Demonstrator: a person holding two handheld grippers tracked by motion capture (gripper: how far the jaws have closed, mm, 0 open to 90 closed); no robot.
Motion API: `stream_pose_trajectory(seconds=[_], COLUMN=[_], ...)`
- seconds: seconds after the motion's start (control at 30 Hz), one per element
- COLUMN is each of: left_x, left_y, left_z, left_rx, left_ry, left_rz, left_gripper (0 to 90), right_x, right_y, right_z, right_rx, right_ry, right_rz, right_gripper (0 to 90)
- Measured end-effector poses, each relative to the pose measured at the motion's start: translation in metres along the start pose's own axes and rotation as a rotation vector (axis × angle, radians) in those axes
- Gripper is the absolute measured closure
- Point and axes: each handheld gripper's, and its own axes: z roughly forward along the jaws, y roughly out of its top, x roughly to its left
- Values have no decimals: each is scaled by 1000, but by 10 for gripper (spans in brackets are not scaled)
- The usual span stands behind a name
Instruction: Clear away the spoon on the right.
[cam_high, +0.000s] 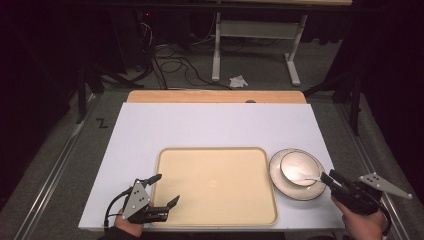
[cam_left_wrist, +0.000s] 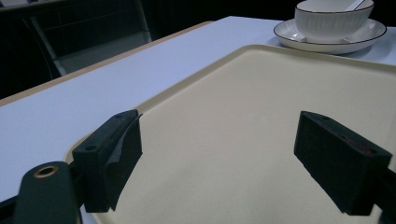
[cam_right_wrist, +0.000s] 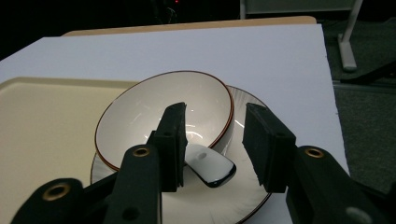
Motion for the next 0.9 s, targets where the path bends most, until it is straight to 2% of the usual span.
stream_pose_trajectory(seconds=[0.07,0.1,0.2,0.27,0.6,0.9], left_x=[0,0,0,0,0,-1], left_y=[0,0,0,0,0,0], left_z=[0,0,0,0,0,0], left_rx=[0,0,1,1,2,4], left_ry=[-1,-2,-3,-2,-5,-7], left_rz=[0,0,1,3,6,6], left_gripper=[158,158,159,158,158,158], right_x=[-1,-3,-5,-7,-8,-12], right_y=[-1,-4,-7,-11,-14,-15], right_z=[0,1,3,7,7,5], right_rx=[3,9,18,45,63,63], right_ry=[2,19,42,71,122,139], right_rz=[10,37,58,84,113,132], right_gripper=[585,558,544,544,594,662])
